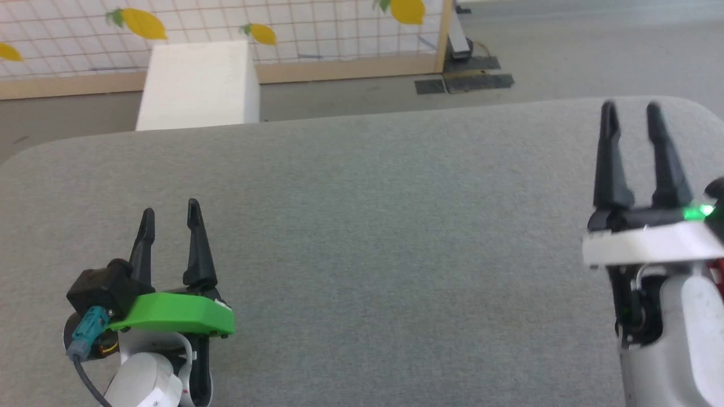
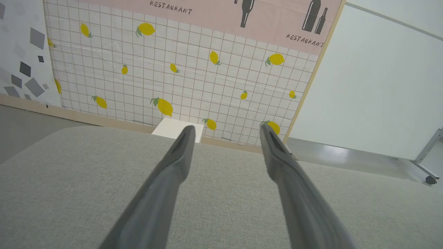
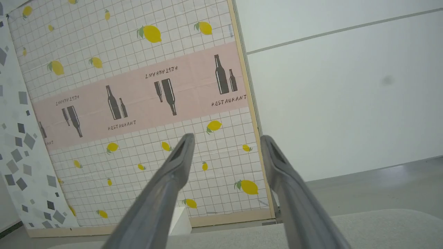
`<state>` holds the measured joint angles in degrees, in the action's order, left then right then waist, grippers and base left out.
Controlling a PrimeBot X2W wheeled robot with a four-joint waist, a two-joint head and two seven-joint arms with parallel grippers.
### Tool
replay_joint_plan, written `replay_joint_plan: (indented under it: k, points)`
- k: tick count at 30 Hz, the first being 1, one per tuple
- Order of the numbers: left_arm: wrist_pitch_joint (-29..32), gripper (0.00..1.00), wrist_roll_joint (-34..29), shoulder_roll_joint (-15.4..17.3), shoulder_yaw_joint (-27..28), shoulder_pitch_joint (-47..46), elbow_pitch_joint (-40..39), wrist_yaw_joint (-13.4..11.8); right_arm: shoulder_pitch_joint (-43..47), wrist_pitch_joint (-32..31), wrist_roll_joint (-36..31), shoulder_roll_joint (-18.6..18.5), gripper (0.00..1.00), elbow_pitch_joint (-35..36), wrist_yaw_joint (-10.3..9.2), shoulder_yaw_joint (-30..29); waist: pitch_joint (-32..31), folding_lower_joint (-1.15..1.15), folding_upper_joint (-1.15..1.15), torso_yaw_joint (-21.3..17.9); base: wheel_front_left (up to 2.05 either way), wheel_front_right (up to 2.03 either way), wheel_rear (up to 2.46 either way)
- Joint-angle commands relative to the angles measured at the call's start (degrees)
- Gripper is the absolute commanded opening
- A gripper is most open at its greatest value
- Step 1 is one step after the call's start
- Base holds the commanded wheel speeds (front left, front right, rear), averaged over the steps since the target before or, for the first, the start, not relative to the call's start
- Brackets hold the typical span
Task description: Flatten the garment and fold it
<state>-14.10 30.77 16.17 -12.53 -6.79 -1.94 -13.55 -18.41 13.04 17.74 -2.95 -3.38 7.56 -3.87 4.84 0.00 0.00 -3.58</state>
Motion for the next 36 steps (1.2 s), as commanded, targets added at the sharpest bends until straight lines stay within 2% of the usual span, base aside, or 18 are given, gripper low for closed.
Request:
replay_joint_plan:
  k: [1, 7, 12, 20, 36]
  points:
    - [-0.4, 1.0, -0.3, -0.3, -0.1, 0.7, 0.6, 0.0, 1.9, 0.9, 0.5, 0.0, 1.0, -1.0, -0.08, 0.2, -2.7, 0.0, 0.0, 3.0, 0.0, 0.0, 0.0]
    - [-0.7, 1.0, -1.9, -1.2, -1.0, 1.3, 3.3, 0.7, 7.6, 1.9, -1.8, 0.1, 1.0, -2.8, -0.08, 2.7, -3.5, 0.0, 0.0, 3.8, 0.0, 0.0, 0.0]
    - [-0.8, 1.0, -3.3, -1.8, -1.7, 1.7, 5.4, 1.1, 11.3, 1.9, -3.2, 0.1, 1.0, -1.8, -0.08, 2.2, -4.2, 0.0, 0.0, 3.9, 0.0, 0.0, 0.0]
    - [-0.9, 1.0, -4.6, -3.2, -1.5, 3.2, 7.5, 4.1, 16.5, 2.0, -3.5, 0.1, 1.0, -0.8, -0.08, 0.3, -5.2, 0.0, 0.0, 3.8, 0.0, 0.0, 0.0]
    - [-0.9, 1.0, -6.8, -7.2, 2.0, 5.5, 10.4, 8.0, 19.1, 2.0, -2.6, 0.1, 1.0, -2.3, -0.08, 2.1, -5.8, 0.0, 0.0, 3.8, 0.0, 0.0, 0.0]
